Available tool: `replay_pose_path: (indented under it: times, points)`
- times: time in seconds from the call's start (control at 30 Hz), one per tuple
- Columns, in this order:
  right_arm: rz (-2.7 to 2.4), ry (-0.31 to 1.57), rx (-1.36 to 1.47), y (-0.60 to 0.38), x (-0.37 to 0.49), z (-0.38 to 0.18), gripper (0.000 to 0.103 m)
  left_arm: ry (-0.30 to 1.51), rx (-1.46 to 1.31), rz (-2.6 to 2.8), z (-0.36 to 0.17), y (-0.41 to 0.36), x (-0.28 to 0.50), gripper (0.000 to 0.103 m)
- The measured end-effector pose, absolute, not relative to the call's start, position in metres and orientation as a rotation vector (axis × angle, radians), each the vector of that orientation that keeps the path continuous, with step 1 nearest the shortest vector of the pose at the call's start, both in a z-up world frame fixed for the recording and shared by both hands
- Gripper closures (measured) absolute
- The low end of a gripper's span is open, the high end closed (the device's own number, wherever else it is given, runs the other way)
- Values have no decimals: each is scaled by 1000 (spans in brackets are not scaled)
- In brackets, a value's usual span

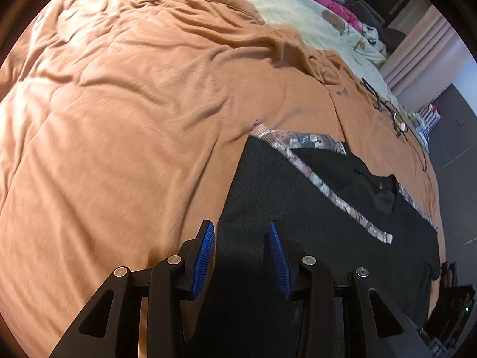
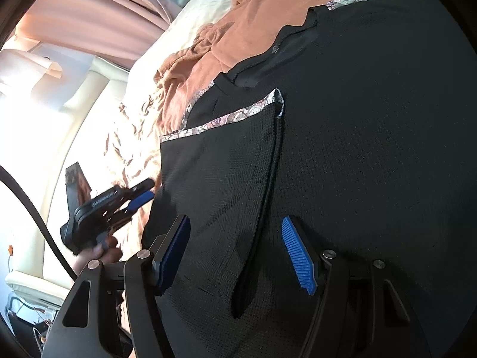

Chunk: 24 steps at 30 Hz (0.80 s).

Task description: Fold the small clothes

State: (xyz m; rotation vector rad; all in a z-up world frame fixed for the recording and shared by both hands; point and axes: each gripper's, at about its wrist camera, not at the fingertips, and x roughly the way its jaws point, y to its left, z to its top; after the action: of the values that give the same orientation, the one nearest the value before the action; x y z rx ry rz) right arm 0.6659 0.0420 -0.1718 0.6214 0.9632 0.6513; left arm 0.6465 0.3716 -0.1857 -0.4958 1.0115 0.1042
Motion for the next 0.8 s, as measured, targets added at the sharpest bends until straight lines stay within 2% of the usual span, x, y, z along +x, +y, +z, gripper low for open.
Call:
replay_pose_path:
  times: [0.6, 0.63, 0.77, 0.8]
  points:
    - [488, 915, 703, -9, 669, -169, 40, 1025, -344, 142, -202, 357, 703, 62]
    - [487, 914, 699, -8, 669, -168, 40, 1030, -330, 152, -204, 357, 704, 65]
    - [484, 915, 699, -11, 667, -166, 40, 1015, -270, 183, -207, 357, 709, 87]
    - [482, 914, 701, -12, 667, -167, 40, 1014, -269, 189, -207, 359, 710, 89]
